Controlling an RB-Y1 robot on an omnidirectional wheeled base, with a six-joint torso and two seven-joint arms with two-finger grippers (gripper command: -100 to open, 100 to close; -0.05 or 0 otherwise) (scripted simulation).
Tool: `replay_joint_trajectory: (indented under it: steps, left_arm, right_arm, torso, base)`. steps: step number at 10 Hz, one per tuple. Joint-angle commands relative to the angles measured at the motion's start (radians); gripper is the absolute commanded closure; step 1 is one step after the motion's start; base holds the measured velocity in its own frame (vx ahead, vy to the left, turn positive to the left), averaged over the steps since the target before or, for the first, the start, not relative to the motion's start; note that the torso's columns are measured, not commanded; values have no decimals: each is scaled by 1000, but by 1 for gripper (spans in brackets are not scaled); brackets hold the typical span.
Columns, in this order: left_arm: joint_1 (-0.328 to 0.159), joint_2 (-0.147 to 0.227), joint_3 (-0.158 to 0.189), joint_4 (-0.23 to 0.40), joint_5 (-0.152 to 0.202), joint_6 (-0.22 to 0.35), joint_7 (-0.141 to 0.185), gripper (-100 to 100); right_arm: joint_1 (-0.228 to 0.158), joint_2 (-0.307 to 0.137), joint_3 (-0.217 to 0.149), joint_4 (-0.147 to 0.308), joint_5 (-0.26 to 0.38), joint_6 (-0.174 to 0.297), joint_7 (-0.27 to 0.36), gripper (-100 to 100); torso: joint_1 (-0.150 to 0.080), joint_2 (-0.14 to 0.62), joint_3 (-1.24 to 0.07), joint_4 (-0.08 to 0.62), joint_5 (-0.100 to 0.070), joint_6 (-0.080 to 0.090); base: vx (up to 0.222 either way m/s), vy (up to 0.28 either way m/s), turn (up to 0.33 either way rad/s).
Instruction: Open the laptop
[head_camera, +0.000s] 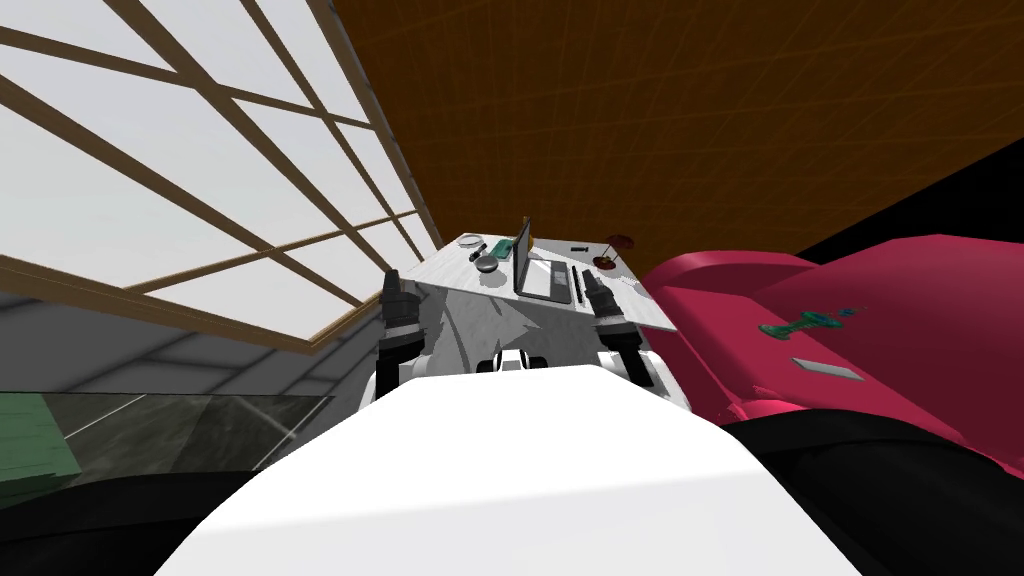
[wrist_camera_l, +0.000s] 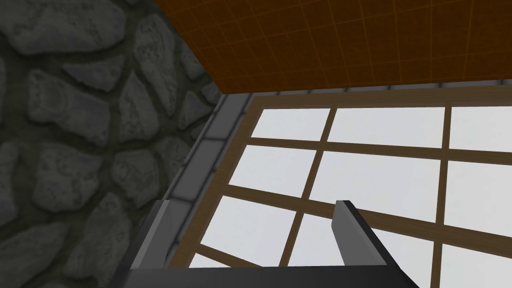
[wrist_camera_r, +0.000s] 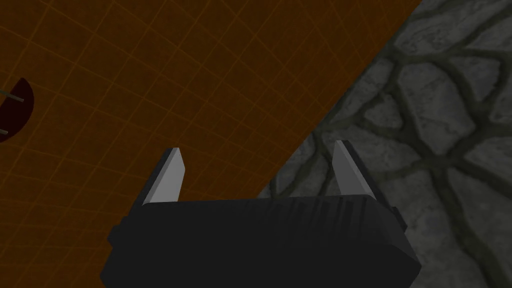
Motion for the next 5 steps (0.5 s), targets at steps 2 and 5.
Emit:
replay_joint_trajectory:
  steps: [2, 5]
  left_arm:
    - [0, 0, 0, 0, 0, 0, 0, 0]
    - [0, 0, 0, 0, 0, 0, 0, 0]
  right_arm:
    - [26, -36, -42, 0, 65, 38, 63, -100]
    - [48, -74, -77, 4, 121, 70, 118, -100]
  torso:
    - [1, -1, -1, 0, 0, 0]
    - [-3, 1, 1, 0, -1, 0]
  base:
    - [116, 216, -76]
    - [105, 179, -75]
